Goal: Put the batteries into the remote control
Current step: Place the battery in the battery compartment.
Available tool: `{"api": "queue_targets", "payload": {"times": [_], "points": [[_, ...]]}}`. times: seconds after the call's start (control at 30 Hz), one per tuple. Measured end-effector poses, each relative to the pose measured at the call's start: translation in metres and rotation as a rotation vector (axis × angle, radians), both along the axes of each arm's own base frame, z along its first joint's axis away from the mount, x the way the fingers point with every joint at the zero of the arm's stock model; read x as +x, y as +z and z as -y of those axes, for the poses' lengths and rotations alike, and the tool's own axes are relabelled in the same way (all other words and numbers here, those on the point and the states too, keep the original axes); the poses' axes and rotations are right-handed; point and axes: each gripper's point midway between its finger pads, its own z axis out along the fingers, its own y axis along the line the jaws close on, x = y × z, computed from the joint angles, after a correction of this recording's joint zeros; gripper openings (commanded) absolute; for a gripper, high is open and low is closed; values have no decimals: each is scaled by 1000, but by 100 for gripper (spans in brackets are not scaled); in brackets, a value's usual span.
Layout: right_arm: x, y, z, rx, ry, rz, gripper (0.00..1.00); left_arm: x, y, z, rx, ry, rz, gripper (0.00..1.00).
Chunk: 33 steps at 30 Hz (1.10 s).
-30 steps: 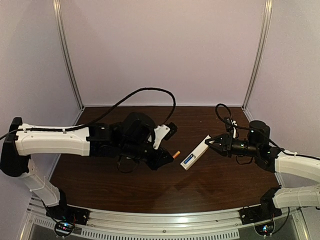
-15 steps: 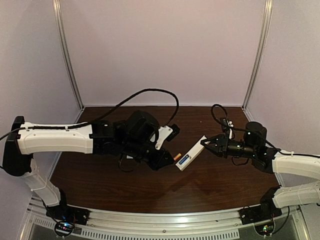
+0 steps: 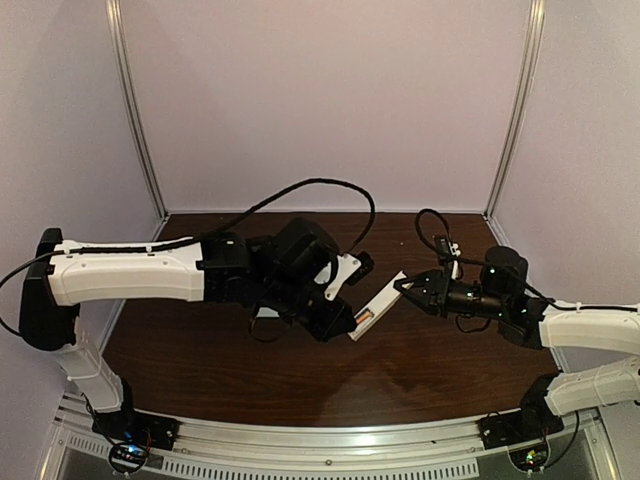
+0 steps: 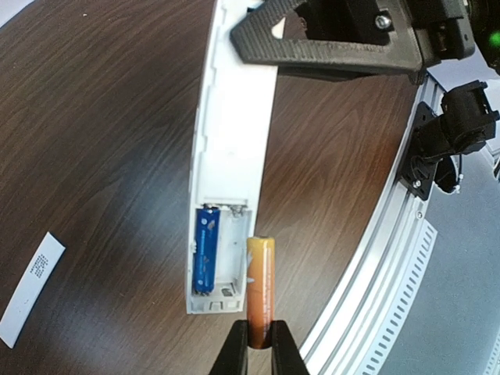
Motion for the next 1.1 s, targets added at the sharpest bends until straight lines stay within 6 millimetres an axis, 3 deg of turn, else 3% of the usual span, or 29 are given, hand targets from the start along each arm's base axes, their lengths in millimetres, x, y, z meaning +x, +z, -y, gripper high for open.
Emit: {"api": "queue_targets", "payload": {"times": [0.17, 0.33, 0.63, 1.1], "points": [[0, 3, -2, 15, -13, 5, 0, 1, -16, 0, 50, 6, -12, 0], [-2, -6, -1, 13, -29, -24, 0, 2, -27, -5, 94, 16, -19, 0], [-1, 0, -3, 38, -42, -15, 0, 7, -29, -10, 122, 52, -13, 0], [-3, -16, -4, 32, -61, -56, 0, 7, -43, -3, 178, 50, -33, 0]]}}
